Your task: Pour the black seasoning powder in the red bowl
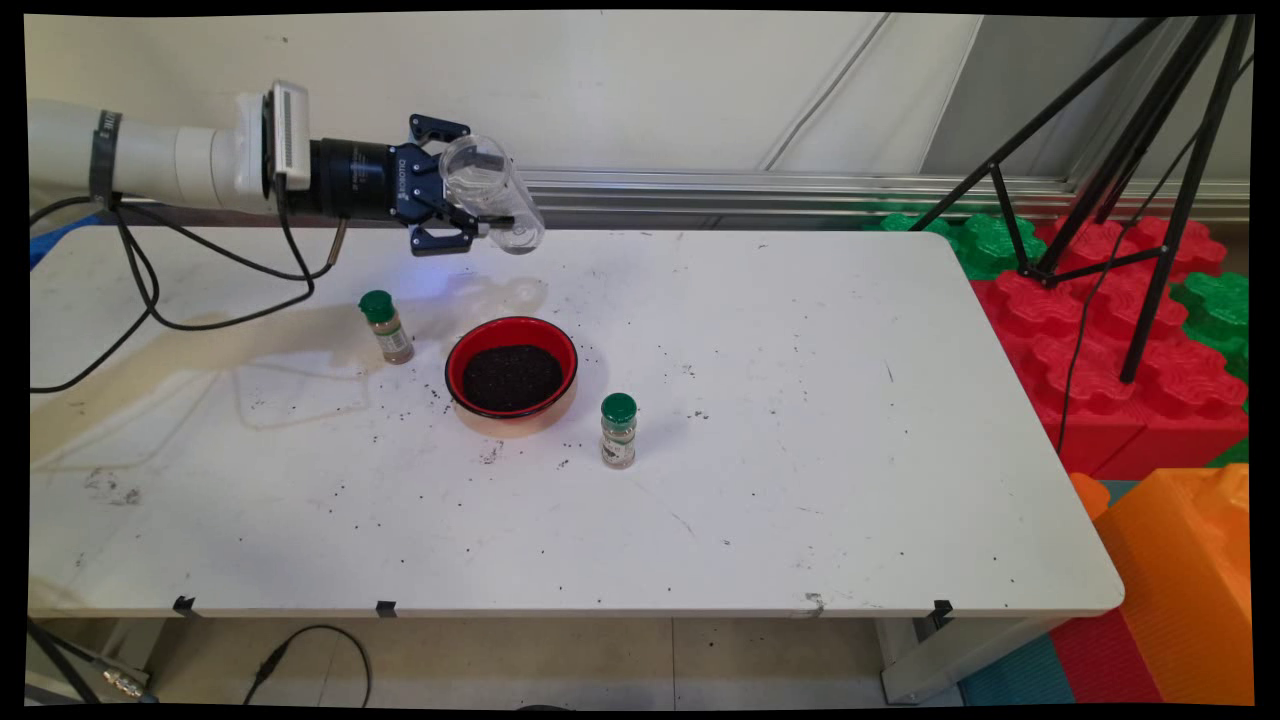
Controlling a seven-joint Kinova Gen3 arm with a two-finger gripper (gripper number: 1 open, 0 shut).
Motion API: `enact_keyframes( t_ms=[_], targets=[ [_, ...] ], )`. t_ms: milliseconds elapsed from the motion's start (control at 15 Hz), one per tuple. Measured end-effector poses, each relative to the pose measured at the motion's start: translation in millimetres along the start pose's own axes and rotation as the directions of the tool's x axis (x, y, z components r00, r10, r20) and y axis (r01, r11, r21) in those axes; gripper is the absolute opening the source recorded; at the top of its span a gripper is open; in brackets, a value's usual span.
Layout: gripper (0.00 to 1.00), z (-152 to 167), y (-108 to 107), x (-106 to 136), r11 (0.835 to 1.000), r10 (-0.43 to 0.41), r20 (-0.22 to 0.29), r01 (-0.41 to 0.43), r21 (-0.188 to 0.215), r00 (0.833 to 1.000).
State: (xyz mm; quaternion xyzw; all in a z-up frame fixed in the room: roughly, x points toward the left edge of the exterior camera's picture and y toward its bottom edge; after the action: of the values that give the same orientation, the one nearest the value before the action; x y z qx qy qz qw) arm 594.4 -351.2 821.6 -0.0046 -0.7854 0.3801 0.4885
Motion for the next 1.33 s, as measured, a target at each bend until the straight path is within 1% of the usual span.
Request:
enact_keyframes(
  t_ms=[133,267,333,600,933,1267,1333],
  targets=[
    [0.0,1,-3,0,0.997,-0.078,0.006,0.078,0.004,0.997],
    [0.0,1,-7,0,0.989,-0.149,0.011,0.148,0.011,0.989],
    [0.0,2,-8,0,0.986,-0.169,0.013,0.168,0.014,0.986],
    [0.0,3,-14,0,0.964,-0.263,0.023,0.262,0.034,0.965],
    [0.0,5,-21,-2,0.93,-0.365,0.048,0.362,0.065,0.93],
    [0.0,9,-26,-5,0.897,-0.439,0.079,0.431,0.103,0.895],
    [0.0,10,-27,-6,0.888,-0.456,0.087,0.446,0.113,0.886]
  ],
)
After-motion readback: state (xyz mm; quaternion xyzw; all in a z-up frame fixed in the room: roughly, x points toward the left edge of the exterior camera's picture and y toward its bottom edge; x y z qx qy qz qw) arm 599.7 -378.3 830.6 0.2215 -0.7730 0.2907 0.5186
